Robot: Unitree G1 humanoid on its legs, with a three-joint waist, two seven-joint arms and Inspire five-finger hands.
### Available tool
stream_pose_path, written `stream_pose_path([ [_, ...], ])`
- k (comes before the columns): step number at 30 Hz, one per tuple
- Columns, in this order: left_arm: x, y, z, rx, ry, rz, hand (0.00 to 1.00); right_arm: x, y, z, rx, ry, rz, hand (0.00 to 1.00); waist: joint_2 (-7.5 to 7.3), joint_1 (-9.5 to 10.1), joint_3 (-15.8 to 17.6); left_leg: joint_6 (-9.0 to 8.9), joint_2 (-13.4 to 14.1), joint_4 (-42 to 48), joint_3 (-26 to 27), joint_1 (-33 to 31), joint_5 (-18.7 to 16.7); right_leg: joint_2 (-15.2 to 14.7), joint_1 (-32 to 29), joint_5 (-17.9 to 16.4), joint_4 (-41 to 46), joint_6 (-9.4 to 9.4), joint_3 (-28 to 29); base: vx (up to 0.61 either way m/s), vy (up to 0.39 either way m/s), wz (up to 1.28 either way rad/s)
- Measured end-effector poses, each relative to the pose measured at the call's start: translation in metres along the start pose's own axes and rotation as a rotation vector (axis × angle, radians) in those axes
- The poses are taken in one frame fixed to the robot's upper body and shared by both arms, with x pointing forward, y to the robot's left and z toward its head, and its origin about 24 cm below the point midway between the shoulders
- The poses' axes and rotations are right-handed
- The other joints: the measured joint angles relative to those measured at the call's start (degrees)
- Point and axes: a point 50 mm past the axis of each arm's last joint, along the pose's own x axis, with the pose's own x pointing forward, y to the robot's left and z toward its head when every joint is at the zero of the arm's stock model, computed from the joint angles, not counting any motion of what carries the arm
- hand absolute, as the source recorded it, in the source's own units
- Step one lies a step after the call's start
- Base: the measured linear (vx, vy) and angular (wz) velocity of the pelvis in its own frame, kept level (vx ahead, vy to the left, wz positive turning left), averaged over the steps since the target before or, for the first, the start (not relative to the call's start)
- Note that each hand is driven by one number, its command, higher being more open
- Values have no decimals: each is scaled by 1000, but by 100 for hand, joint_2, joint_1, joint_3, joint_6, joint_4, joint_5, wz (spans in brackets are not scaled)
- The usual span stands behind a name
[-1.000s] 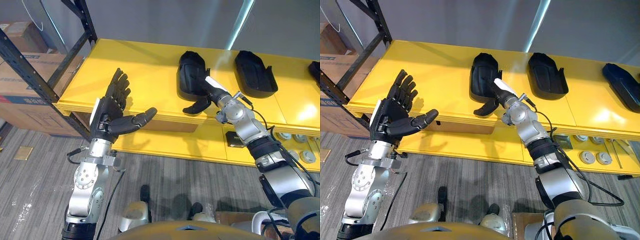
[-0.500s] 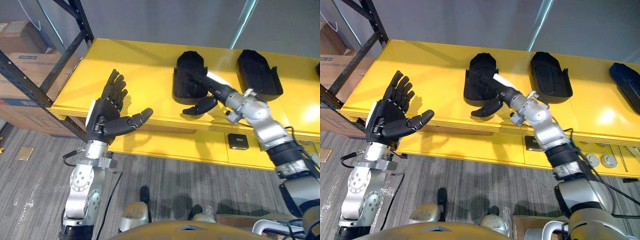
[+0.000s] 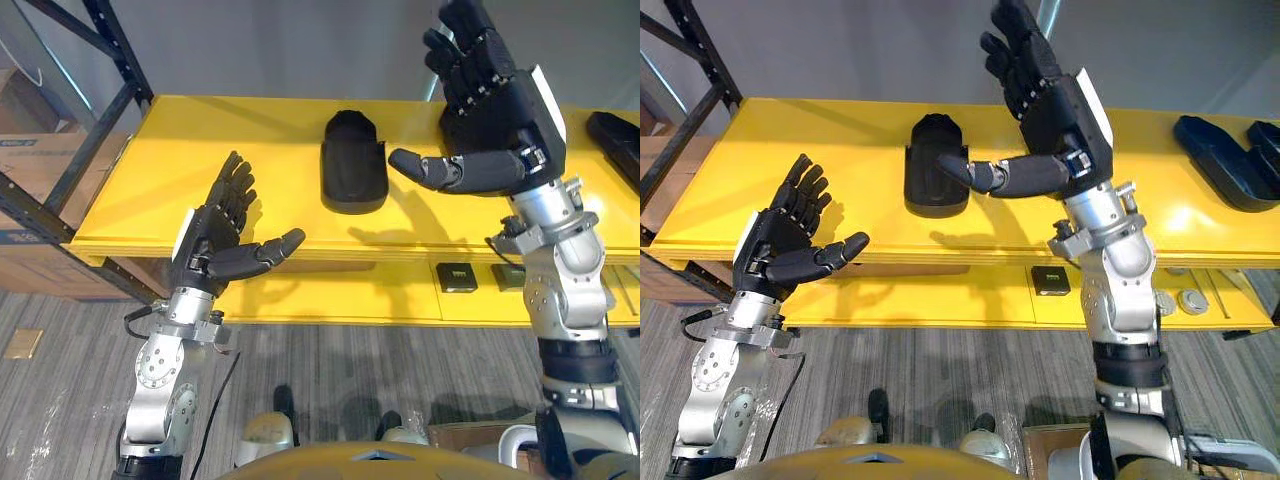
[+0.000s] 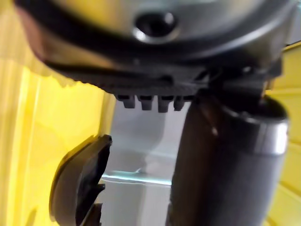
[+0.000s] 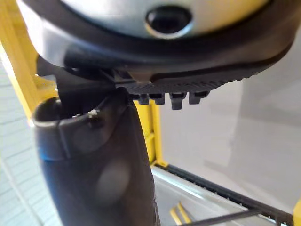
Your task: Walk over and take three plastic housings, then place them on the shelf
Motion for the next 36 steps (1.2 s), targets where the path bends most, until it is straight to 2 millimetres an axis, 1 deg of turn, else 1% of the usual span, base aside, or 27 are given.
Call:
stream_pose_path([
  [1, 0, 0, 0, 10, 2, -2, 100, -5, 1, -3, 12, 13, -23, 100, -2, -19, -24, 4, 0, 0, 6, 1, -5, -1, -8, 1, -1, 0, 22, 48, 11, -15],
  [3, 1, -2, 0, 101, 8, 9, 100, -26, 5, -12, 32, 67, -119, 100, 13, -113, -58, 12, 0, 1, 44, 2, -22, -2, -36, 1, -2, 0, 59, 26, 12, -10],
  [5, 1, -2, 0, 162, 13, 34, 100, -37, 8, -18, 35, 109, -162, 100, 41, -174, -76, -1, 7, 1, 115, -2, -68, 3, -103, 2, 0, -1, 167, 0, 13, -20],
  [6, 1, -2, 0, 186, 15, 41, 100, -41, 9, -19, 29, 123, -176, 100, 54, -189, -84, -16, 8, 1, 147, -3, -81, 2, -121, 2, -4, 1, 186, 6, 15, -26],
  [8, 1, -2, -1, 250, 21, 66, 100, -56, 15, -20, 39, 152, -233, 100, 102, -271, -111, -12, 15, 1, 241, -16, -105, 6, -198, 5, 1, 3, 307, 19, 13, -21],
  [10, 2, -3, -2, 302, 23, 77, 100, -62, 18, -20, 51, 163, -270, 100, 121, -358, -122, -13, 14, 2, 270, -13, -123, 5, -215, 6, 0, 4, 345, 22, 9, -13],
  [12, 5, -7, -2, 331, 14, 85, 100, -68, 19, -22, 66, 177, -315, 100, 123, -403, -124, -13, 16, 4, 316, -28, -137, 8, -293, 7, 2, 4, 400, 16, 10, -13],
  [13, 10, -9, -4, 355, 10, 94, 100, -74, 20, -25, 77, 199, -345, 100, 137, -458, -133, -12, 13, 12, 362, -65, -149, 7, -339, 14, 4, 10, 463, 17, 11, -12],
  [15, 13, -9, -6, 364, 9, 108, 100, -79, 23, -27, 93, 218, -367, 100, 149, -474, -143, -4, 13, 21, 389, -98, -149, 7, -394, 24, 12, 15, 500, 18, 6, -10],
  [16, 16, -10, -8, 374, 11, 118, 100, -84, 25, -29, 103, 237, -383, 100, 152, -493, -143, 30, 11, 22, 417, -105, -126, 7, -418, 51, 6, 44, 519, 29, -2, -12],
  [18, 21, -11, -14, 407, 32, 153, 100, -98, 28, -36, 128, 308, -428, 100, 168, -542, -154, 31, 4, 25, 492, -101, -139, 10, -459, 60, 11, 46, 624, 40, 2, -16],
  [19, 22, -10, -16, 421, 40, 163, 100, -100, 29, -37, 135, 321, -442, 100, 171, -570, -154, 29, 3, 25, 515, -101, -147, 11, -477, 66, 11, 48, 649, 36, 4, -17],
  [21, 28, -4, -28, 449, 101, 228, 100, -109, 34, -42, 159, 365, -463, 100, 181, -688, -159, 32, -1, 27, 582, -95, -171, 24, -514, 70, 11, 47, 723, 21, 0, -17],
  [23, 30, -1, -33, 479, 129, 257, 100, -110, 36, -43, 165, 377, -460, 100, 181, -735, -159, 32, -1, 27, 643, -91, -188, 36, -551, 72, 14, 44, 786, 0, 0, -19],
  [24, 30, 2, -38, 489, 157, 287, 100, -112, 38, -43, 171, 383, -458, 100, 186, -794, -157, 34, 3, 27, 691, -92, -197, 42, -587, 75, 17, 40, 839, -6, -4, -21],
  [27, 35, 8, -47, 505, 207, 345, 100, -116, 39, -44, 189, 397, -465, 100, 198, -845, -149, 22, 19, 28, 826, -78, -224, 69, -660, 82, 17, 30, 989, -9, -13, -23],
  [32, 48, 14, -52, 526, 219, 400, 100, -115, 42, -46, 230, 395, -464, 100, 241, -935, -123, 19, 16, 29, 904, -86, -248, 72, -729, 83, 24, 29, 1085, -13, -12, -10],
  [36, 62, 16, -48, 524, 194, 426, 100, -113, 41, -46, 234, 388, -465, 100, 307, -959, -24, 19, 15, 29, 973, -101, -259, 73, -808, 82, 59, 28, 1151, -10, -6, -9],
])
